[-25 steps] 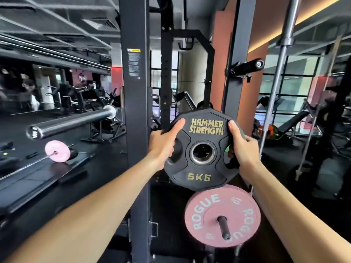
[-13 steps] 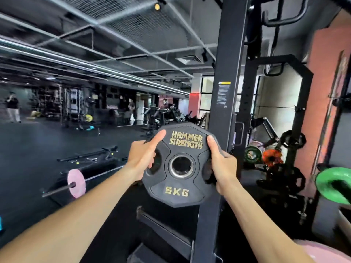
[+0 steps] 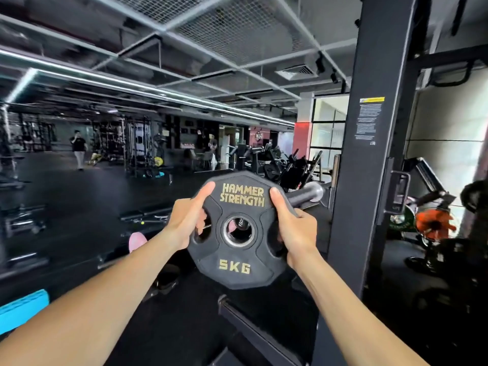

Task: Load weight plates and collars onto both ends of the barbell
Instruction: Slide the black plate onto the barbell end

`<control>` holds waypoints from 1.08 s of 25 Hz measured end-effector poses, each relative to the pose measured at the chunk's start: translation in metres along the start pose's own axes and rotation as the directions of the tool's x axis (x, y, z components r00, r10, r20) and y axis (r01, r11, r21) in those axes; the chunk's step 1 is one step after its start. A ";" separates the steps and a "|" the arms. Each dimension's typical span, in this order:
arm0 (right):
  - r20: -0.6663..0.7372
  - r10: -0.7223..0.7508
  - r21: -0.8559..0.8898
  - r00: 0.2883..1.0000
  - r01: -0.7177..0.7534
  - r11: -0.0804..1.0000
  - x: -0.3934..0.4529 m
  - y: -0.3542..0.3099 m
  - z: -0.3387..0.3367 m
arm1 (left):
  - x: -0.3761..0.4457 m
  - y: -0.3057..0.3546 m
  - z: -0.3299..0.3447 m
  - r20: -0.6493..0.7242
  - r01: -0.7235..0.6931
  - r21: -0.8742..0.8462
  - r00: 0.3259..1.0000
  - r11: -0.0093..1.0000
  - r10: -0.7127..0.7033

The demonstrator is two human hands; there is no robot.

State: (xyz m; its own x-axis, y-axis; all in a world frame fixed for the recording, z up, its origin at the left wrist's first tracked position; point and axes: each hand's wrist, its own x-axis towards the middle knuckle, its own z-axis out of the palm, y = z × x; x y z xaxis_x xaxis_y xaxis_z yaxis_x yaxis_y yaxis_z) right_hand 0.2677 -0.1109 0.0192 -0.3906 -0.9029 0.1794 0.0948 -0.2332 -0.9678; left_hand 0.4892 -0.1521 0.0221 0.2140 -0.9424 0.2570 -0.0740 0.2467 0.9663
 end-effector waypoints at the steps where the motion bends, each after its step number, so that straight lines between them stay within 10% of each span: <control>1: 0.005 -0.014 -0.004 1.000 0.014 1.000 0.004 0.001 0.003 | 0.009 -0.001 0.001 0.004 0.002 -0.003 1.000 1.000 -0.002; 11: -0.002 -0.199 -0.144 0.980 0.197 0.970 0.008 -0.004 0.010 | 0.057 -0.012 0.015 0.142 0.009 -0.019 0.990 1.000 -0.006; 18: 0.004 -0.539 -0.276 0.842 0.519 0.809 -0.001 0.007 0.013 | 0.082 -0.028 0.037 0.113 -0.031 -0.103 0.993 0.994 0.043; 27: -0.129 -0.566 -0.244 0.814 0.527 0.814 -0.009 0.028 0.014 | 0.081 -0.012 0.042 0.033 -0.154 -0.075 0.987 0.985 0.157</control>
State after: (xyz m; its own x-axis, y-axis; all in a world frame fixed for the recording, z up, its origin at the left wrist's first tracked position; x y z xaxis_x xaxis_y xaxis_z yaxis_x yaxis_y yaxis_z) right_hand 0.2863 -0.1145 -0.0069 -0.4900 -0.5569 0.6707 -0.3523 -0.5772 -0.7367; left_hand 0.4663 -0.2410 0.0302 0.1677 -0.8990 0.4045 -0.0325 0.4050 0.9137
